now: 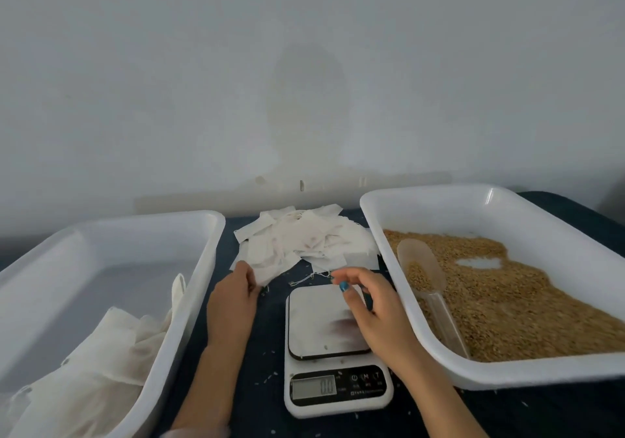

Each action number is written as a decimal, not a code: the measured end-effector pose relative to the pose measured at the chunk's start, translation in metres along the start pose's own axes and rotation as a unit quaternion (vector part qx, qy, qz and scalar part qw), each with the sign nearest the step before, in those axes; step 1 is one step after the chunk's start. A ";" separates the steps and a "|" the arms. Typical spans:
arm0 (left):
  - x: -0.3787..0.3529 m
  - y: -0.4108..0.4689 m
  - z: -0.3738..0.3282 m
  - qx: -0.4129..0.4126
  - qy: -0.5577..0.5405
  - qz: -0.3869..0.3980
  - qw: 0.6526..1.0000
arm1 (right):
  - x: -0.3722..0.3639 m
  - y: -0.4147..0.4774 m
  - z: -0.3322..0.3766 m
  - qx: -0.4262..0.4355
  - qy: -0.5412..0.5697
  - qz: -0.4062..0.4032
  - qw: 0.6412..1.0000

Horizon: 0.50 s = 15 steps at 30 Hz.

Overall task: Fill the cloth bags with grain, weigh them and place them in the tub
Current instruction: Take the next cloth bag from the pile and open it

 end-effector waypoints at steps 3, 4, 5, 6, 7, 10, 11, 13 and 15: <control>0.001 0.001 -0.001 -0.001 -0.019 -0.006 1.000 | -0.002 0.002 0.011 0.010 -0.010 0.010 1.000; 0.001 0.000 0.000 -0.001 -0.025 -0.006 1.000 | -0.004 0.004 0.015 0.015 -0.012 0.016 1.000; 0.000 -0.001 0.003 0.001 -0.034 -0.004 0.999 | -0.004 0.006 0.020 0.022 -0.014 0.023 0.999; -0.001 -0.001 0.006 0.004 -0.048 -0.001 0.999 | -0.005 0.010 0.025 0.031 -0.018 0.033 0.999; -0.002 -0.001 0.007 0.008 -0.066 0.003 0.998 | -0.007 0.016 0.030 0.040 -0.027 0.046 0.998; -0.006 0.002 0.010 0.015 -0.112 0.016 0.993 | -0.012 0.030 0.040 0.053 -0.049 0.080 0.994; -0.006 0.003 0.011 0.016 -0.115 0.016 0.993 | -0.012 0.031 0.040 0.051 -0.043 0.077 0.995; -0.005 0.004 0.012 0.024 -0.119 -0.001 0.993 | -0.010 0.027 0.038 0.046 -0.025 0.061 0.997; 0.003 0.003 0.009 0.016 -0.143 -0.035 0.989 | -0.007 0.022 0.033 0.045 -0.020 0.043 0.998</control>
Point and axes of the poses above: each hand's wrist, its own y-axis towards the middle knuckle, its own x-axis out of the back of the hand, z = x × y, the point moved 9 cm from there along y, towards the middle knuckle, and after that the axes turned 13 degrees about -y, right-handed, at the moved point
